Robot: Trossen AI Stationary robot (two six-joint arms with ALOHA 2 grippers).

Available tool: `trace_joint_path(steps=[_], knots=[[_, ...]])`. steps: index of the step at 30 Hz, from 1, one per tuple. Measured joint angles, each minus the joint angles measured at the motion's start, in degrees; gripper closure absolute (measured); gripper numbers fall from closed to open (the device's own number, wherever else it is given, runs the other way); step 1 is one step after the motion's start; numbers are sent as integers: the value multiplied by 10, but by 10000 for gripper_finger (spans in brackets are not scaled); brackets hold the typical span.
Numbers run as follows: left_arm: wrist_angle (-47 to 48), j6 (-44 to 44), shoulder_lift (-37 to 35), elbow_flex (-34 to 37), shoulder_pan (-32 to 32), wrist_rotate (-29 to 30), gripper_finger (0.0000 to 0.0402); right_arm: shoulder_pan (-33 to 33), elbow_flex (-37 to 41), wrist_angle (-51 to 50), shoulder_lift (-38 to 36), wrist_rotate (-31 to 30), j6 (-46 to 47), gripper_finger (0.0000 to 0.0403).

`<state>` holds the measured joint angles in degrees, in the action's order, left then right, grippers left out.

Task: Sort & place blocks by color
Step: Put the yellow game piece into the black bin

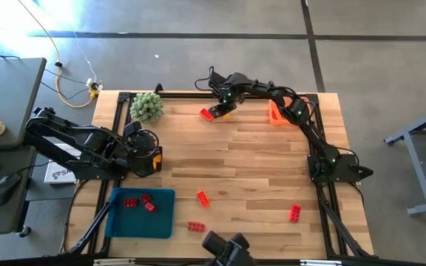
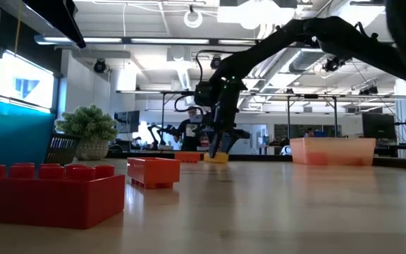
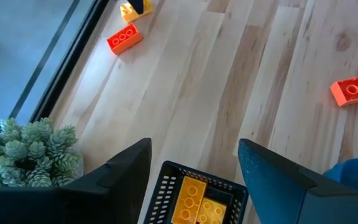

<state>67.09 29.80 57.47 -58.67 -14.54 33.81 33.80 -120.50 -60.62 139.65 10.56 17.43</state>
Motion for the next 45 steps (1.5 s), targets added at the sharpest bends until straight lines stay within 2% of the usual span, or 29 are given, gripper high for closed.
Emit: trace_joint_path(steps=[9, 16, 27, 31, 35, 38, 45], knots=[[-14, 24, 0, 0, 0, -1, 172, -38, 0, -37, -39, -40, -46, 293], [-14, 125, 0, 0, 11, -11, 172, -86, -1, -58, -73, -45, -89, 293], [-14, 273, 0, 0, 77, -58, 172, -164, -2, -79, -119, -47, -144, 293], [-18, 286, 0, 0, 108, -75, 172, -193, -2, -81, -129, -58, -163, 293], [-53, 272, 0, 0, 142, -109, 172, -225, -2, -71, -142, -81, -182, 293], [-100, 239, 0, 0, 167, -159, 172, -248, -2, -50, -150, -99, -190, 293], [-185, 221, 0, 0, 208, -275, 172, -301, -2, -17, -162, -154, -194, 293]])
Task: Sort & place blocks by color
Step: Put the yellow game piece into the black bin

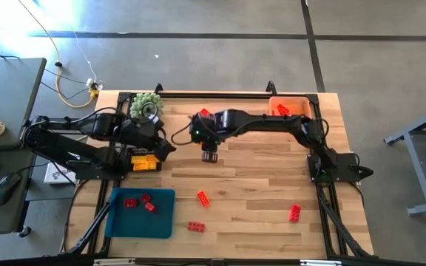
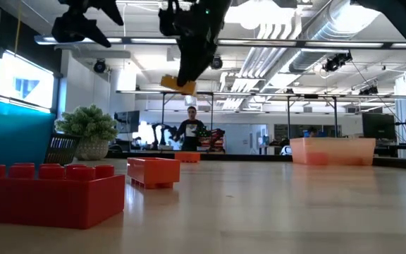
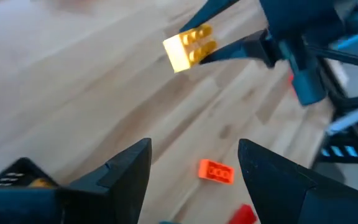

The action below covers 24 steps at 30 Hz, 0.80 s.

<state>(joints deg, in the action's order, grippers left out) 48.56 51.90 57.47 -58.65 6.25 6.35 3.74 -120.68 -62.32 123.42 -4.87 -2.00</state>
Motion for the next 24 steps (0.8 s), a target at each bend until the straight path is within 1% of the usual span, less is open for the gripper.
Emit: trace_joint_path(steps=[7, 11, 16, 21, 24], knots=[[-35, 2, -1, 0, 13, -46, 172, -47, 0, 20, -22, -65, 3, 293], [-61, 4, 0, 0, 15, -62, 172, -69, 0, 45, -37, -81, 8, 293], [-91, 4, 0, 0, 15, -68, 172, -89, 0, 80, -53, -86, 16, 293], [-98, 4, 0, 0, 16, -68, 172, -99, 0, 107, -62, -86, 16, 293], [-103, -2, 0, 0, 16, -57, 172, -99, 0, 113, -62, -87, 16, 293]])
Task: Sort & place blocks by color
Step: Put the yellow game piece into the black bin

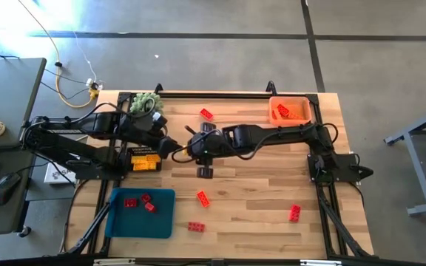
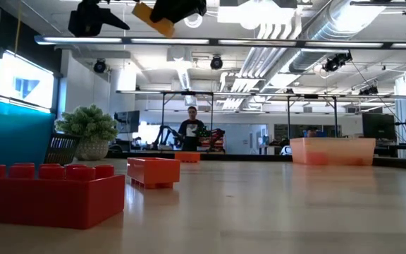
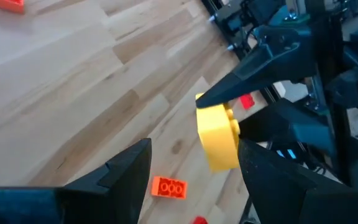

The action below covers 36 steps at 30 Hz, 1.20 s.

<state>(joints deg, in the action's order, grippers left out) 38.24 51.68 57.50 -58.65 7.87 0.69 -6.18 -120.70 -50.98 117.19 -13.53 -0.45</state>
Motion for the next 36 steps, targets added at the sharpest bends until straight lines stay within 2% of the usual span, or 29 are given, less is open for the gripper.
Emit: trace_joint_path(steps=[20, 24, 32, 36], knots=[[-27, -34, 0, 0, 1, -1, 179, 6, 0, 76, 0, -4, -11, 293], [-28, -55, 1, 0, 1, -1, 210, 6, 0, 82, 0, -9, -11, 293], [-30, -108, 3, -1, 1, -3, 305, 6, 0, 83, 0, -16, -15, 293], [-28, -129, 3, -1, 1, 2, 326, 6, 0, 82, 0, -36, -16, 284]])
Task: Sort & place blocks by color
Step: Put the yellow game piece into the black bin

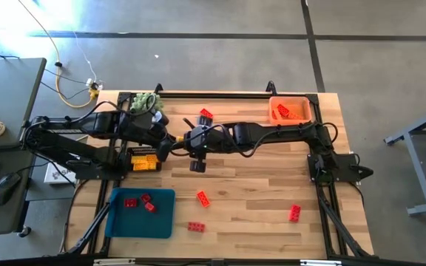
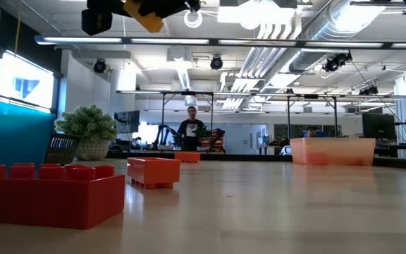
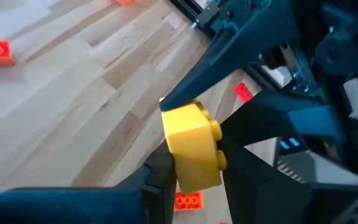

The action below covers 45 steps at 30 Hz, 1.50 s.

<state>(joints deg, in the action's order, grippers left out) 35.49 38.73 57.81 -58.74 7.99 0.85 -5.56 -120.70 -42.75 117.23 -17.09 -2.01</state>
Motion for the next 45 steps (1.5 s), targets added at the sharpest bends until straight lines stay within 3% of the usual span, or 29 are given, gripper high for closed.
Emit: trace_joint_path(steps=[9, 18, 24, 35, 45], knots=[[42, -50, 1, 1, -12, 31, 327, -1, 0, -16, 0, -15, 1, 235], [177, -43, 1, 1, -41, 62, 327, -1, 0, -59, 0, -20, -9, 225], [301, 10, 1, 4, -72, 106, 327, -1, 0, -89, 0, -20, -9, 224], [321, 139, 7, 74, -126, 133, 327, -1, 0, -100, 0, -31, -10, 224], [438, 232, 68, 75, -169, 161, 327, 1, 0, -119, 0, -68, 0, 224]])
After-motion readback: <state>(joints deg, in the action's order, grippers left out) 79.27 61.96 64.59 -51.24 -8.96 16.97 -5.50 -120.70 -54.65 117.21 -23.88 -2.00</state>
